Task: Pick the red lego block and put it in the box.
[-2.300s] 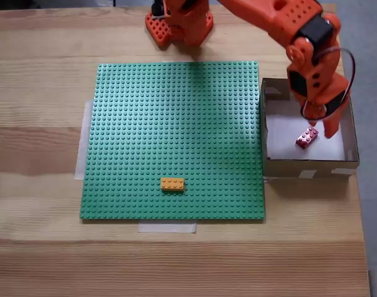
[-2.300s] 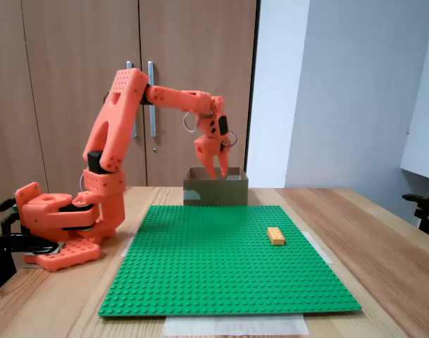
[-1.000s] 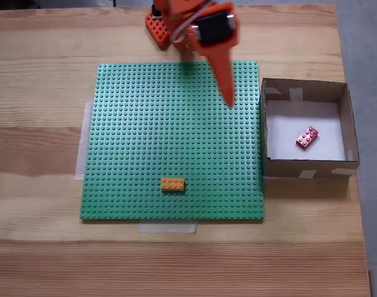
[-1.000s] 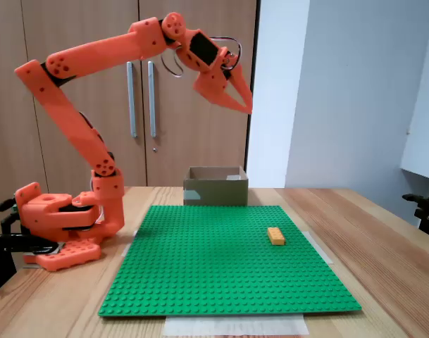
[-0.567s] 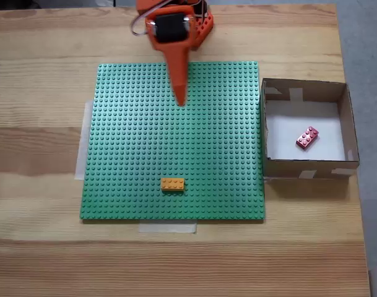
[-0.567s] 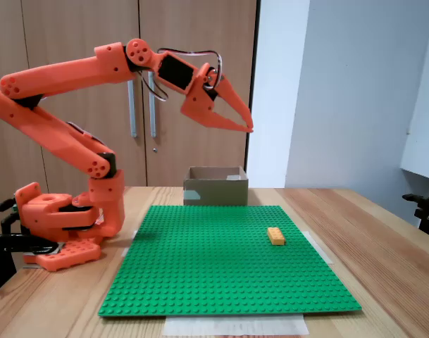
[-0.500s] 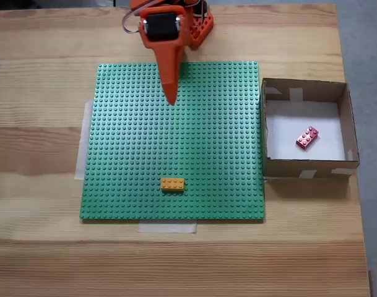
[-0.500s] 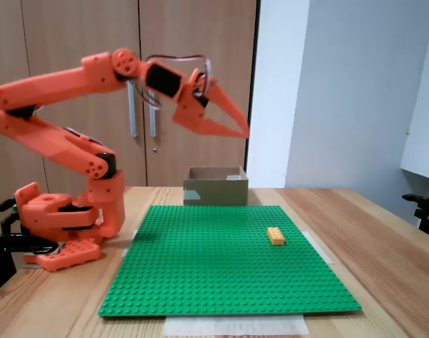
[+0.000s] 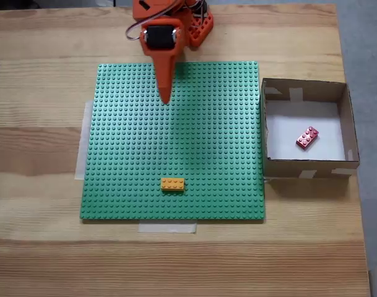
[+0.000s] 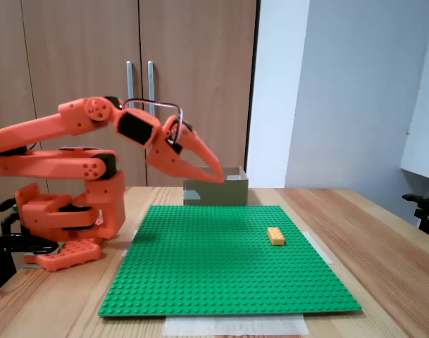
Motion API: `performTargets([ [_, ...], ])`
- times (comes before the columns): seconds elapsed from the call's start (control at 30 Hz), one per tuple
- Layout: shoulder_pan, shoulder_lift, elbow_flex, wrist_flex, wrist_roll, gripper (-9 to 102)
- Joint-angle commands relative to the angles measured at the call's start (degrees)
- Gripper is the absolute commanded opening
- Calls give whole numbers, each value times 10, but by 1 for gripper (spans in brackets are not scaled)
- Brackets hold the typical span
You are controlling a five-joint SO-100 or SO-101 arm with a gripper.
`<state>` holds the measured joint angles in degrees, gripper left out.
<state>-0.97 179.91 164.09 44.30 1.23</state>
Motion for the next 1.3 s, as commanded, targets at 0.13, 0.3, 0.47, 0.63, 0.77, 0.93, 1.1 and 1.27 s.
performTargets([
  [0.13,15,17,55,-39,-18,-1],
  [0.3,23,28,87,-36,-23,-1],
  [0.47,24,42,119,-46,-27,-1],
  [0.63,25,62,145,-49,-33,-1],
  [0.77,24,69,151,-44,-30,-1],
  [0.93,23,70,160,-45,-38,-1],
  [1.1,21,70,178,-49,-35,-1],
  [1.27,19,70,180,-41,-26,-1],
])
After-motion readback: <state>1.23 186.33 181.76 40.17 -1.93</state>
